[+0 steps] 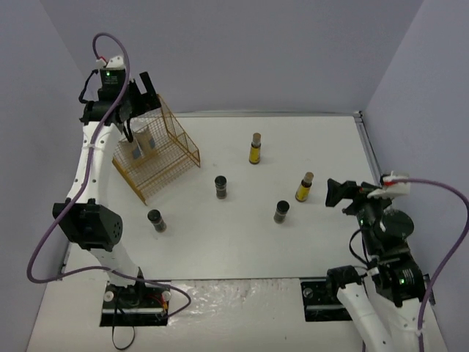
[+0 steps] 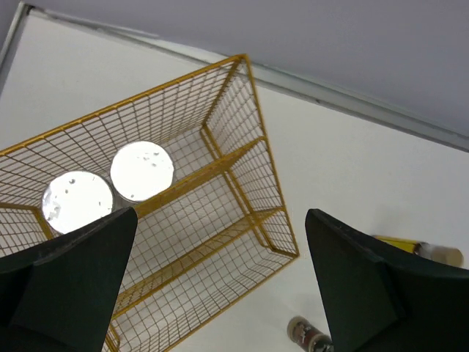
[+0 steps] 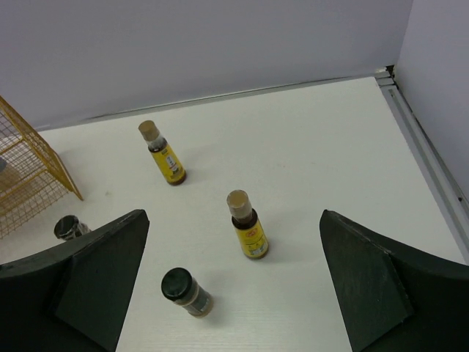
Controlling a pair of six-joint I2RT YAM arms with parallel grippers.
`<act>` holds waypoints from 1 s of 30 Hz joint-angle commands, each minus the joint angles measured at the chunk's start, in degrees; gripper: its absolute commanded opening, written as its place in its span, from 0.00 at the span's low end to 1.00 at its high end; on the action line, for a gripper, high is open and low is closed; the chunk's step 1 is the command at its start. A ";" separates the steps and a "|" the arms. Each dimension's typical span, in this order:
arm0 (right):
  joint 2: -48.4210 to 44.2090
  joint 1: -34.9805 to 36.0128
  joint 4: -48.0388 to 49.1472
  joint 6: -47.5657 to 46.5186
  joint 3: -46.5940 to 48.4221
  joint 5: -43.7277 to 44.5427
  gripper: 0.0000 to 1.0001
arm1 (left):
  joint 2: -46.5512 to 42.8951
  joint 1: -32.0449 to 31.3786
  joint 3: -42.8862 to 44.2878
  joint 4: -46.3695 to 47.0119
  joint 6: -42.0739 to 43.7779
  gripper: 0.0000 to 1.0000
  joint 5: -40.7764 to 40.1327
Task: Organize the condiment bottles
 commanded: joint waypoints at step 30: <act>12.59 0.09 1.42 2.91 3.57 -13.65 1.00 | 18.05 -30.03 -20.20 61.65 17.02 0.96 10.16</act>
